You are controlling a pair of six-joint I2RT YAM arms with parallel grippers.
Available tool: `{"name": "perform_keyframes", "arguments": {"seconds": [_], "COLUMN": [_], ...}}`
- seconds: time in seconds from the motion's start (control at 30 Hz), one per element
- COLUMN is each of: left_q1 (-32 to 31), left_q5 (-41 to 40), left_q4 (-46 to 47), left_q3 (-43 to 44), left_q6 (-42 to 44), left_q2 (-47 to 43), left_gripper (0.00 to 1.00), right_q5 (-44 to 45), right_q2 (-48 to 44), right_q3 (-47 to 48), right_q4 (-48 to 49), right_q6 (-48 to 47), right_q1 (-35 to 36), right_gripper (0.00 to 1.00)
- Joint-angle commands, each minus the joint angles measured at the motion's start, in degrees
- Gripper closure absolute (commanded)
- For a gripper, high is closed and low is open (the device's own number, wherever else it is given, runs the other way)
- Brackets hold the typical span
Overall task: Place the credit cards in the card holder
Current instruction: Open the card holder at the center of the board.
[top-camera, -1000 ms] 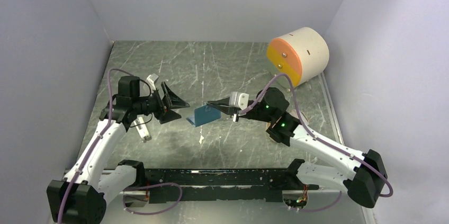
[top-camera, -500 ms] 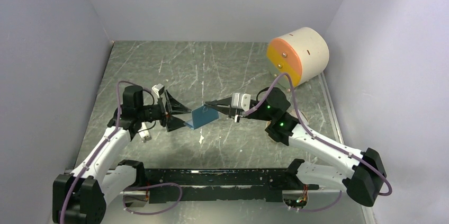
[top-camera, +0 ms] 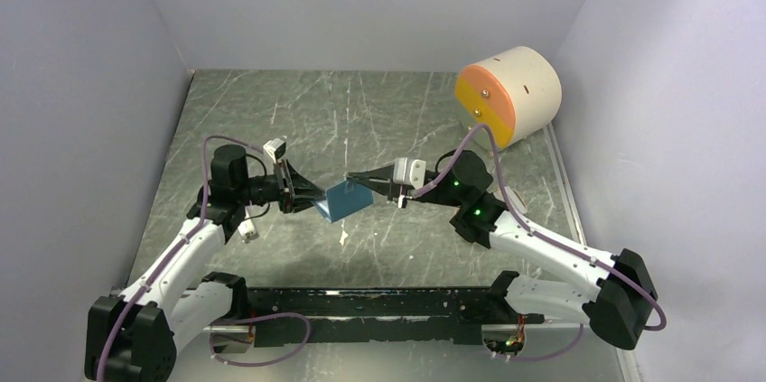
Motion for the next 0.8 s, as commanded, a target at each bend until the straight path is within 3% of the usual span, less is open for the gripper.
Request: {"name": "perform_keyframes", "arguments": {"seconds": [0.0,0.1,0.2,0.27,0.3,0.5,0.63,0.77], "left_q1": [-0.4,-0.4,-0.4,-0.5,-0.5,-4.3,-11.7,-16.6], "left_q5": [-2.2,-7.2,-17.0,-23.7,-26.3,-37.6,-50.1,-59.5], "left_q4": [-4.1,-12.2,-20.2,-21.7,-21.0,-14.7,-15.3,-12.3], "left_q3": [4.1,9.8,15.1,16.3,15.9,11.6,12.0,10.1], "left_q6": [6.3,15.2,24.5,28.5,29.7,31.9,33.5,35.7], "left_q2": [0.0,0.2,0.1,-0.8,-1.3,-1.6,0.9,3.2], "left_gripper": [0.87,0.91,0.91,0.91,0.91,0.91,0.91,0.91], "right_q5": [4.0,9.1,16.0,22.2,25.6,39.1,36.6,30.9], "right_q2": [-2.5,-4.8,-7.5,-9.4,-10.0,-7.7,-0.7,7.5], "right_q3": [-4.0,-7.0,-8.2,-8.0,-7.6,-1.9,3.8,8.4], "right_q4": [2.0,2.3,-0.1,-3.0,-4.6,-18.9,-27.7,-29.4], "right_q6": [1.7,7.3,15.7,22.4,26.6,51.2,62.2,70.4], "right_q1": [0.4,0.4,0.4,0.4,0.4,0.4,0.4,0.6], "right_gripper": [0.96,0.82,0.60,0.44,0.40,0.41,0.49,0.52]}}
